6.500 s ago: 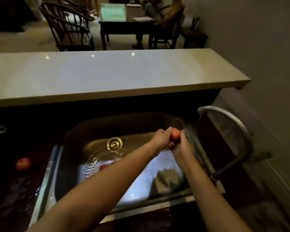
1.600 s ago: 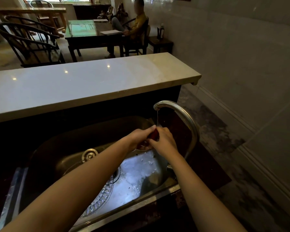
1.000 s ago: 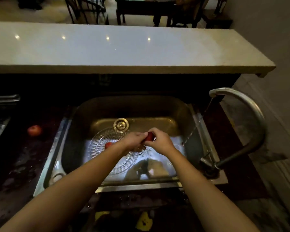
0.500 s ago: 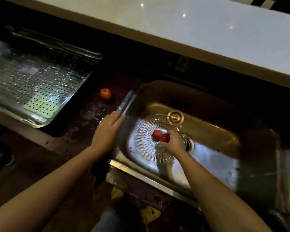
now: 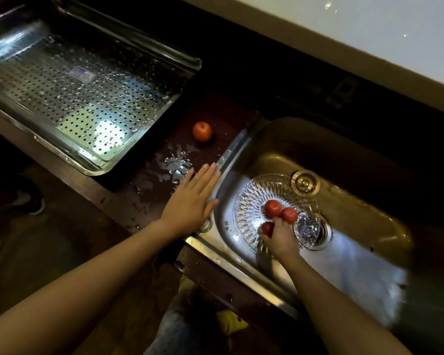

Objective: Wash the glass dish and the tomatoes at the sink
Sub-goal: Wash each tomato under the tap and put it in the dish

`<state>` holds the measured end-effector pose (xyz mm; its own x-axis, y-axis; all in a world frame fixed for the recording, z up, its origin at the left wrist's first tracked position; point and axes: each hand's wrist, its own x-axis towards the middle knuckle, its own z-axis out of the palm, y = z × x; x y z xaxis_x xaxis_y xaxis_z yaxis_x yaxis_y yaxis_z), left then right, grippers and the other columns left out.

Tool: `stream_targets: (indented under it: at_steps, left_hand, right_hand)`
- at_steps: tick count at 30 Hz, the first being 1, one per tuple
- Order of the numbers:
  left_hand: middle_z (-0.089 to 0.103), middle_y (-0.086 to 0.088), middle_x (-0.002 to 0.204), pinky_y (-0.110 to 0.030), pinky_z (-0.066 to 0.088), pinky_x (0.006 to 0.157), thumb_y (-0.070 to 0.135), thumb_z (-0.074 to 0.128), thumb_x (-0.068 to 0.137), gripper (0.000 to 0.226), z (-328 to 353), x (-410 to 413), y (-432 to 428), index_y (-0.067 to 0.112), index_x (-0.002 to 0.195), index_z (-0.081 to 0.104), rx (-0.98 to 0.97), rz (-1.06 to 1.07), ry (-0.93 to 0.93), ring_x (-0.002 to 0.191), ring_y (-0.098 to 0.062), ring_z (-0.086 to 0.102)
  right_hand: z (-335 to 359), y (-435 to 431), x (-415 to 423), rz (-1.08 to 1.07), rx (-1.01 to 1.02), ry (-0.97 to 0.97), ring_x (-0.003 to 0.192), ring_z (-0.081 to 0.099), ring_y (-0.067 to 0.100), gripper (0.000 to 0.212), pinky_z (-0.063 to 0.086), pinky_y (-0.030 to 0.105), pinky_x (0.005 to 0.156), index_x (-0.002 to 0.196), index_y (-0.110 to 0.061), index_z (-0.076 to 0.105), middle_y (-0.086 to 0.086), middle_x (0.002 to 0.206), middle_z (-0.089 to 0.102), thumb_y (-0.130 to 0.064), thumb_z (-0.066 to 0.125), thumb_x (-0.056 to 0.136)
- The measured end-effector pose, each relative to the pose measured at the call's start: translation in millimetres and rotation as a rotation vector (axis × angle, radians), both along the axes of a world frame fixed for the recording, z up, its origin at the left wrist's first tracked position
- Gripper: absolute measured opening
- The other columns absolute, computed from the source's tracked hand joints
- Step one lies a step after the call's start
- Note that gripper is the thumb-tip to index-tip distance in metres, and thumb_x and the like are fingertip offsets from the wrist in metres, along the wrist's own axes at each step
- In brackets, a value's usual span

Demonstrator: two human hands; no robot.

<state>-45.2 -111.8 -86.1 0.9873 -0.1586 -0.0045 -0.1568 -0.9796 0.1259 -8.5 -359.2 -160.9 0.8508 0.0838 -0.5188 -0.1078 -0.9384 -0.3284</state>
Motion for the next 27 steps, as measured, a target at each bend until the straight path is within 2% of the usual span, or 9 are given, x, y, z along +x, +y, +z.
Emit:
stream_targets:
  at_steps: [2, 5, 8, 11, 13, 17, 21, 24, 27]
  left_hand:
    - [0.023, -0.009, 0.155, -0.045, 0.020, 0.117, 0.040, 0.023, 0.096, 0.059, -2.8, 0.1, 0.6, 0.009, 0.146, 0.022, 0.008, 0.005, 0.010, 0.144, -0.024, 0.016]
    - [0.016, -0.007, 0.156, -0.043, 0.013, 0.119, 0.042, 0.019, 0.096, 0.058, -4.4, -1.0, 0.6, 0.013, 0.146, 0.011, 0.021, 0.014, 0.007, 0.145, -0.022, 0.008]
    - [0.016, -0.007, 0.156, -0.044, 0.014, 0.119, 0.042, 0.020, 0.097, 0.058, -4.1, -0.8, 1.1, 0.013, 0.146, 0.011, 0.021, 0.011, 0.013, 0.145, -0.022, 0.009]
    - [0.012, -0.007, 0.157, -0.042, 0.009, 0.119, 0.043, 0.019, 0.097, 0.059, -6.6, -0.8, 2.6, 0.013, 0.148, 0.009, 0.003, 0.015, 0.027, 0.146, -0.021, 0.005]
    - [0.011, -0.006, 0.158, -0.042, 0.008, 0.119, 0.044, 0.018, 0.097, 0.059, -7.1, -1.2, 1.3, 0.014, 0.148, 0.008, -0.007, 0.015, 0.025, 0.146, -0.021, 0.005]
    - [0.017, -0.007, 0.157, -0.044, 0.018, 0.118, 0.043, 0.023, 0.097, 0.059, -6.8, -0.1, 1.6, 0.014, 0.147, 0.013, -0.023, 0.009, 0.010, 0.145, -0.022, 0.011]
    - [0.025, -0.008, 0.155, -0.045, 0.023, 0.116, 0.042, 0.028, 0.096, 0.059, -9.4, 0.4, 2.5, 0.013, 0.146, 0.017, -0.043, 0.006, -0.047, 0.144, -0.023, 0.020]
    - [0.027, -0.008, 0.154, -0.046, 0.024, 0.115, 0.042, 0.030, 0.095, 0.059, -5.5, -0.7, 3.6, 0.012, 0.145, 0.024, -0.025, -0.001, -0.012, 0.143, -0.023, 0.022]
    - [0.014, -0.004, 0.158, -0.041, 0.009, 0.120, 0.043, 0.027, 0.096, 0.060, -0.7, 0.7, 6.2, 0.016, 0.148, 0.017, -0.060, -0.001, 0.064, 0.146, -0.020, 0.007]
  right_hand:
    - [10.8, 0.7, 6.0, 0.080, -0.103, -0.033, 0.111, 0.054, 0.032, 0.051, 0.047, 0.041, 0.091, 0.123, -0.012, 0.042, 0.015, 0.121, 0.054, -0.035, 0.065, 0.083]
    - [41.9, 13.2, 28.6, 0.163, -0.152, -0.233, 0.110, 0.053, 0.028, 0.047, 0.046, 0.039, 0.090, 0.121, -0.010, 0.045, 0.012, 0.121, 0.055, -0.036, 0.061, 0.085]
    - [85.3, 45.5, 63.6, 0.179, 0.100, -0.377, 0.117, 0.048, 0.023, 0.046, 0.042, 0.035, 0.094, 0.125, -0.011, 0.047, 0.009, 0.125, 0.054, -0.038, 0.056, 0.088]
    - [123.8, 87.2, 103.2, 0.274, 0.357, -0.371, 0.123, 0.039, 0.023, 0.052, 0.036, 0.037, 0.098, 0.134, -0.017, 0.044, 0.006, 0.133, 0.049, -0.039, 0.057, 0.088]
    - [137.4, 110.9, 123.1, 0.401, 0.377, -0.362, 0.124, 0.035, 0.025, 0.059, 0.032, 0.038, 0.103, 0.138, -0.020, 0.040, 0.006, 0.137, 0.045, -0.040, 0.060, 0.086]
    - [138.8, 150.5, 145.9, 0.551, 0.335, -0.285, 0.128, 0.030, 0.027, 0.070, 0.027, 0.039, 0.108, 0.143, -0.023, 0.035, 0.006, 0.141, 0.041, -0.042, 0.064, 0.083]
    - [128.4, 171.5, 150.6, 0.572, 0.332, -0.240, 0.124, 0.032, 0.028, 0.061, 0.027, 0.038, 0.106, 0.137, -0.025, 0.044, 0.006, 0.136, 0.044, -0.038, 0.066, 0.082]
    - [127.2, 171.9, 146.0, 0.530, 0.377, -0.243, 0.122, 0.034, 0.028, 0.052, 0.028, 0.037, 0.104, 0.131, -0.022, 0.050, 0.007, 0.132, 0.048, -0.033, 0.067, 0.083]
    - [136.8, 155.4, 140.7, 0.437, 0.468, -0.224, 0.123, 0.041, 0.026, 0.051, 0.030, 0.028, 0.100, 0.132, -0.015, 0.048, 0.010, 0.132, 0.050, -0.028, 0.064, 0.086]
